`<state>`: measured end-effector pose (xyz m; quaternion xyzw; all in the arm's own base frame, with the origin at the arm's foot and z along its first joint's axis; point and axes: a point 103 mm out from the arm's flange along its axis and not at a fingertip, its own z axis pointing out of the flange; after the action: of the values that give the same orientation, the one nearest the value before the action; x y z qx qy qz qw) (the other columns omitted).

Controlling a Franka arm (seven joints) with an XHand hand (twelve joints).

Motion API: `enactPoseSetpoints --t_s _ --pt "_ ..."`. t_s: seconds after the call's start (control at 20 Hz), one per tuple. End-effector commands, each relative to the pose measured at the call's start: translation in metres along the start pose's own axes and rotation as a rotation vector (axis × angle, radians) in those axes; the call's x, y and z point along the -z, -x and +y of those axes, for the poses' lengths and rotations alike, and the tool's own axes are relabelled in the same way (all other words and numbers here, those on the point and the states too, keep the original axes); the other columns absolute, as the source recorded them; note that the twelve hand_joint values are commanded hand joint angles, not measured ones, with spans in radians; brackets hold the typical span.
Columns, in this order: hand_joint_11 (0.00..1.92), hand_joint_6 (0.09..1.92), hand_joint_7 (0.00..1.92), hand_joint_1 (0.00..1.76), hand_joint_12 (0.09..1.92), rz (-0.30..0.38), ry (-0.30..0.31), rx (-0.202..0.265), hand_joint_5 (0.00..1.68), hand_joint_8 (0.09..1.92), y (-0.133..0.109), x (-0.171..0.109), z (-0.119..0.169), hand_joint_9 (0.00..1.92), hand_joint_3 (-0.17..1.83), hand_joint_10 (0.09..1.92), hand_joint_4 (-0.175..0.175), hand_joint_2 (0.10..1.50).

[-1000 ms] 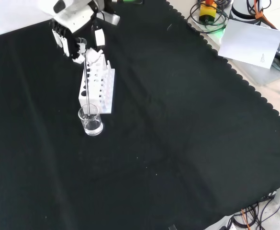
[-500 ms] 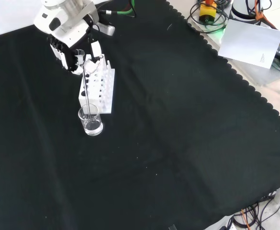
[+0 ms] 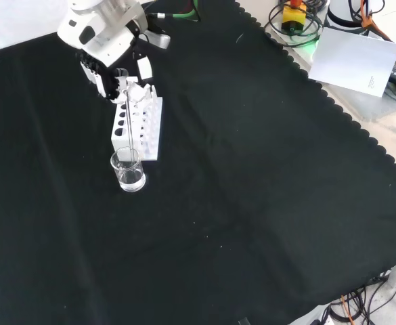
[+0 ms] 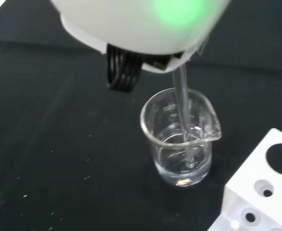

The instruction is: Stir in the beaker to the left of the white test tube rack with the glass rod.

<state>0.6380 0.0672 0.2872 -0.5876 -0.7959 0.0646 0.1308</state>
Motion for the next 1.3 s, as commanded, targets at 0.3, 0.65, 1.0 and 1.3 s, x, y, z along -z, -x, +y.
enactPoseSetpoints --t_s 0.3,0.65,1.0,1.3 --pt "1.40 0.74 1.59 1.22 0.74 -0.007 0.005 0.073 1.33 0.93 -0.025 -0.005 0.029 1.83 0.99 0.67 -0.175 0.46" --pt "1.40 0.74 1.59 1.22 0.73 0.009 0.027 0.047 1.33 0.93 0.012 0.000 0.046 1.84 0.99 0.67 -0.175 0.46" --pt "1.39 0.74 1.59 1.22 0.73 0.023 0.043 -0.008 1.33 0.93 0.048 0.011 0.030 1.84 0.99 0.67 -0.175 0.46" --pt "1.39 0.74 1.59 1.22 0.73 0.021 0.038 -0.053 1.33 0.93 0.052 0.008 0.002 1.84 0.99 0.67 -0.175 0.46"
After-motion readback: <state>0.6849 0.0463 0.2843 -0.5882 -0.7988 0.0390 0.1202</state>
